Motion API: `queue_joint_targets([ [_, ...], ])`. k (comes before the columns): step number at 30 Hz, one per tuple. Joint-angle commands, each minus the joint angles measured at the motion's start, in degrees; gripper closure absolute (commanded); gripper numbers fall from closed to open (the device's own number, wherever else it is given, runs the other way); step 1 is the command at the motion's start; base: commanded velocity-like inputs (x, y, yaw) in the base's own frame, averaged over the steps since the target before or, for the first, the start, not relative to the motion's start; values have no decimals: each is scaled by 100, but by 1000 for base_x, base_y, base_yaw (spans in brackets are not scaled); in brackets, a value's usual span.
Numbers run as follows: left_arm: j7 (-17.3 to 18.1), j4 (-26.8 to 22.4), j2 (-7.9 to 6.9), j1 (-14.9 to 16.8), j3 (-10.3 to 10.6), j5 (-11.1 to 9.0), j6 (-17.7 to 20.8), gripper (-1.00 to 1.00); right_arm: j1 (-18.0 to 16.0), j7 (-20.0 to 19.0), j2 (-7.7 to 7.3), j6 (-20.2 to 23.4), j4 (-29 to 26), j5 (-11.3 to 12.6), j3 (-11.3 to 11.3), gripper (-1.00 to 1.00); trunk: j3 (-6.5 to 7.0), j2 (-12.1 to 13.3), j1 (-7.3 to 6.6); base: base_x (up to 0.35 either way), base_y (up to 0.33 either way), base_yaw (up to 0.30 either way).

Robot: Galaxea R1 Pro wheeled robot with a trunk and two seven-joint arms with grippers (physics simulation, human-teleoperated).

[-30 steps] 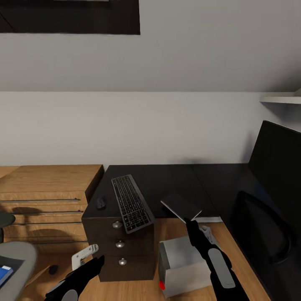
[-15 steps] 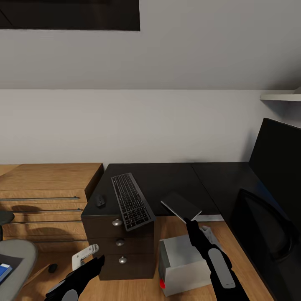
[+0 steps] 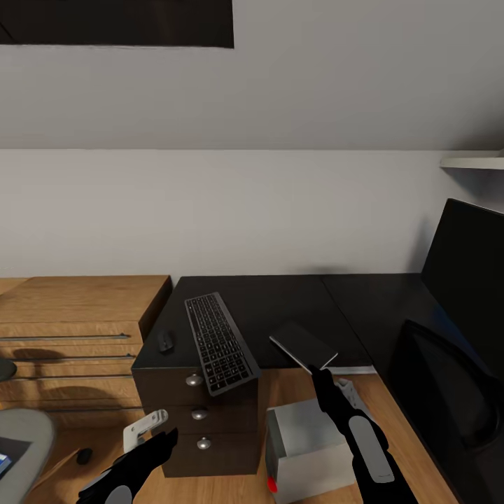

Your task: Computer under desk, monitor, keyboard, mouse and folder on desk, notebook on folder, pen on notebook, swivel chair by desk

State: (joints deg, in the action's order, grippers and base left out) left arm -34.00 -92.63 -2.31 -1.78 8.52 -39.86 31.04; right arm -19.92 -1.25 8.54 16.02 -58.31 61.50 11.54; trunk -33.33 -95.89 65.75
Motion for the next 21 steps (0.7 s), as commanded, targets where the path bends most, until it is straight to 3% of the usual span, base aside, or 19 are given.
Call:
queue_joint_targets([
  [1,-55,-9,-4,2,10,-56,0,-100,-3,-9,8,42,8,29,30,100,-5,-3,0,8,0,0],
  [2,-55,-9,-5,2,10,-56,0,-100,-3,-9,8,42,13,29,30,100,-5,-3,0,6,0,0],
  [3,-55,-9,-5,2,10,-56,-1,-100,-3,-8,8,42,16,29,31,-100,-5,-3,0,5,0,0],
  [17,-63,-9,-7,2,10,-56,0,-100,-3,-7,8,42,23,30,32,-100,-5,-3,0,-2,0,0],
  [21,-63,-9,-7,3,10,-56,-1,-100,-3,-7,8,42,23,31,32,-100,-5,-3,0,-179,0,0],
])
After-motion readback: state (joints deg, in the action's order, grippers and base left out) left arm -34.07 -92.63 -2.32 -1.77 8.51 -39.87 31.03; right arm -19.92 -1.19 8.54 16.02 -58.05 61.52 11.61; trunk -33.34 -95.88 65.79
